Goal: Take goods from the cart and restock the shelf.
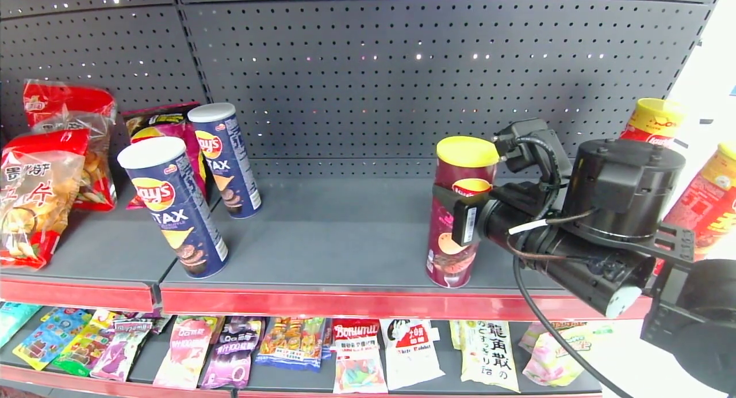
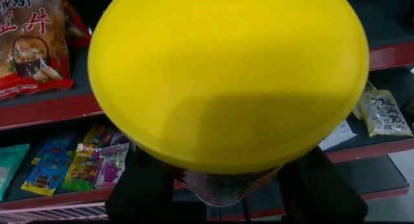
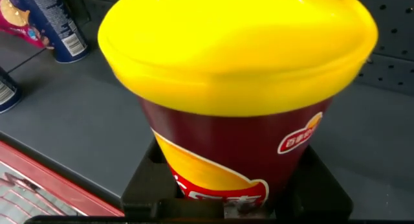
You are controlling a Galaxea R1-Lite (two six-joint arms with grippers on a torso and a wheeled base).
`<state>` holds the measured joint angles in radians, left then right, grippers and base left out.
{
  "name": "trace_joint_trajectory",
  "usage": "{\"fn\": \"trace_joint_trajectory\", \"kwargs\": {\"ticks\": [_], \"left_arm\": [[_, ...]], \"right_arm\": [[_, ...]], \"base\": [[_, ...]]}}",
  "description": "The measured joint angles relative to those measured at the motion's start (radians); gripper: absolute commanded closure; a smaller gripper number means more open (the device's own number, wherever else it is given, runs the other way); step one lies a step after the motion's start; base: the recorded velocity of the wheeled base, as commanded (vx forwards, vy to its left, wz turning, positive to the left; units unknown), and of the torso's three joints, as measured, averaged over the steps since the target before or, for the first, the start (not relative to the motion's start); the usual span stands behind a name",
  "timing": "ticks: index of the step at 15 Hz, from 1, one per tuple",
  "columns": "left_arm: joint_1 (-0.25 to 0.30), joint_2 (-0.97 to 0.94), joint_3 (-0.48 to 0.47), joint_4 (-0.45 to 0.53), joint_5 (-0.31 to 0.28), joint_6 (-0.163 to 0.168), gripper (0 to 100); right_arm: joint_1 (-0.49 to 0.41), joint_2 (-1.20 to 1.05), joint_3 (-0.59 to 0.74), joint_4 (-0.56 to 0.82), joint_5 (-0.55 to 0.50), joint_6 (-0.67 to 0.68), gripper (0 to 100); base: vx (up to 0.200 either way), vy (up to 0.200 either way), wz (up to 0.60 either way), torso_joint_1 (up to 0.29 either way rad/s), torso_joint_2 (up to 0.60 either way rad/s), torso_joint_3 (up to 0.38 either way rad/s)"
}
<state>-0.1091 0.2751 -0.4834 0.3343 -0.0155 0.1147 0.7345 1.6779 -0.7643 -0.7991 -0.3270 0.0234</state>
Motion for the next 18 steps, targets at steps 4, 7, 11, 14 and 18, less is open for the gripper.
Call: {"fn": "trace_joint_trajectory", "kwargs": {"ticks": [4, 7, 11, 14, 18], "left_arm": [[0.000, 0.000, 0.000, 0.001, 0.000, 0.000, 100], [0.000, 0.000, 0.001, 0.002, 0.000, 0.000, 100], [0.000, -0.001, 0.001, 0.003, -0.001, 0.000, 100], [0.000, -0.004, 0.008, 0.003, 0.000, 0.000, 100], [0.000, -0.012, 0.013, 0.003, 0.000, 0.000, 100]], "right_arm": [[0.021, -0.010, 0.036, -0.005, -0.001, -0.001, 100], [0.026, -0.013, 0.045, -0.004, -0.003, -0.002, 100], [0.028, -0.013, 0.047, -0.001, -0.002, -0.032, 100], [0.026, -0.013, 0.051, 0.000, 0.000, -0.033, 100], [0.025, -0.013, 0.053, 0.016, 0.002, -0.031, 0]], "base": [[0.000, 0.000, 0.00, 0.000, 0.00, 0.000], [0.000, 0.000, 0.00, 0.000, 0.00, 0.000], [0.000, 0.000, 0.00, 0.000, 0.00, 0.000], [0.000, 0.000, 0.00, 0.000, 0.00, 0.000], [0.000, 0.000, 0.00, 0.000, 0.00, 0.000]]}}
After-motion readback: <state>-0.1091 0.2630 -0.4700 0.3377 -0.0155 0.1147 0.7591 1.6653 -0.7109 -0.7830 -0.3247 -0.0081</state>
